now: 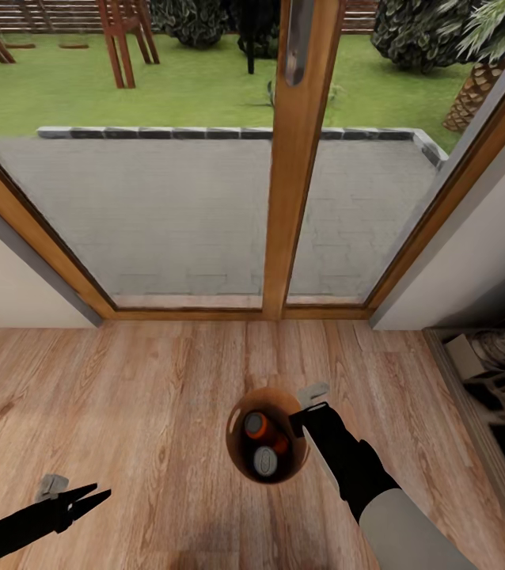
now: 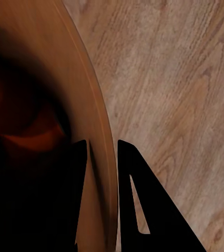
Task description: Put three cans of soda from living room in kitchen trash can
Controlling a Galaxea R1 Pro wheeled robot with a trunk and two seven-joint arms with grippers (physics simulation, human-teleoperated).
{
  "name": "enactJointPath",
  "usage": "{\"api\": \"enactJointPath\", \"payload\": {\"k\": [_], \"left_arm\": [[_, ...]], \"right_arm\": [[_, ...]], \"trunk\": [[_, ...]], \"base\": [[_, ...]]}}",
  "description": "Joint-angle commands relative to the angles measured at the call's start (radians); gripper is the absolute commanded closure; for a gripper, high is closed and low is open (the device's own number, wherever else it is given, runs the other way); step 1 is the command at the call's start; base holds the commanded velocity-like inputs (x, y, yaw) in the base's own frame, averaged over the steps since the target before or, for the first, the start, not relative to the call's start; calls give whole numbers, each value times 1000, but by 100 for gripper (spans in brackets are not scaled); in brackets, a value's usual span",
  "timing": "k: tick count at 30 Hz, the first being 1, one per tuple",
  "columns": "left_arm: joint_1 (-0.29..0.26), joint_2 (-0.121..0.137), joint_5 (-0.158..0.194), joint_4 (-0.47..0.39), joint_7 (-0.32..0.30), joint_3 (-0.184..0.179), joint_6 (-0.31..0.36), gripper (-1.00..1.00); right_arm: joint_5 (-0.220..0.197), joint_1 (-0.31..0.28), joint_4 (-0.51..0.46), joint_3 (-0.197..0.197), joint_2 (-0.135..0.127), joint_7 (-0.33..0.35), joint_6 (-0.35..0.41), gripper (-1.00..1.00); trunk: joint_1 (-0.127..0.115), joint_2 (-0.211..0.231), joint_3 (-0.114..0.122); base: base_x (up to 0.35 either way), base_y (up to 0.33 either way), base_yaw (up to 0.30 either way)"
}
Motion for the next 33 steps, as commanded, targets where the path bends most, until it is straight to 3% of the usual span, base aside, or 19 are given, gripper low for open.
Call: {"api": "enactJointPath", "payload": {"k": [1, 21, 27, 33], "left_arm": [[0, 0, 0, -3, 0, 0, 0, -100], [0, -3, 0, -38, -2, -2, 0, -100], [0, -5, 0, -42, -3, -4, 0, -100], [0, -5, 0, -45, -38, -7, 0, -100]], "right_arm": [[-9, 0, -2, 1, 0, 0, -2, 100], [-10, 0, -9, 1, 3, 0, -47, 100], [-10, 0, -10, 2, 11, -1, -63, 100], [-9, 0, -11, 3, 14, -1, -75, 100]], "trunk": [[0, 0, 0], [0, 0, 0], [23, -42, -19], [23, -42, -19]], "base": [[0, 0, 0], [0, 0, 0], [0, 0, 0], [0, 0, 0]]}}
